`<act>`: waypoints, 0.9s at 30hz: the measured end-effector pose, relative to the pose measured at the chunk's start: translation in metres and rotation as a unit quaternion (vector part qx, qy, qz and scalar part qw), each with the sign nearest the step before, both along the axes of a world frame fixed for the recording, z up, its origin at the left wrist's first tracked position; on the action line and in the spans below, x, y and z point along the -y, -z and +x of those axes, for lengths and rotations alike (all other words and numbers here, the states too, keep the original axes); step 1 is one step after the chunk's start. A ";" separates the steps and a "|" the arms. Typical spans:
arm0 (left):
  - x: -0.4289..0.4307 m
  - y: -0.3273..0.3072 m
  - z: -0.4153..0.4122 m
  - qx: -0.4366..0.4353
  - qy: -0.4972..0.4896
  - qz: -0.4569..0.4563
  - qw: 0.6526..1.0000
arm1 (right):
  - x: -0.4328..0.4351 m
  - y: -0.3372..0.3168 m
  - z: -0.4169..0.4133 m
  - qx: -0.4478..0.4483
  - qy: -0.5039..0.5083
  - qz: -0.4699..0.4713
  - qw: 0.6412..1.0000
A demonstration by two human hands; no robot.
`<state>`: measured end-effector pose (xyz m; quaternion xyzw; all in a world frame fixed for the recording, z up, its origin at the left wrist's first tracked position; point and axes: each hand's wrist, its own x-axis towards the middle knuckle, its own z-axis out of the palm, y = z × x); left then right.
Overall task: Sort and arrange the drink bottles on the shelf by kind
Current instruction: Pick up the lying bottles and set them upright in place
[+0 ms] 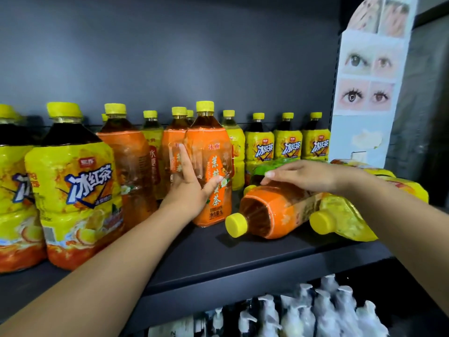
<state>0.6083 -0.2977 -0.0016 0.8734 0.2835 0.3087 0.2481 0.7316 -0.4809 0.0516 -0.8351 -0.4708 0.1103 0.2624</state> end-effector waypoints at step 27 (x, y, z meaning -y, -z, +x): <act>-0.007 -0.006 0.032 -0.068 -0.001 0.060 0.996 | -0.074 -0.002 0.096 0.137 0.063 -0.184 0.971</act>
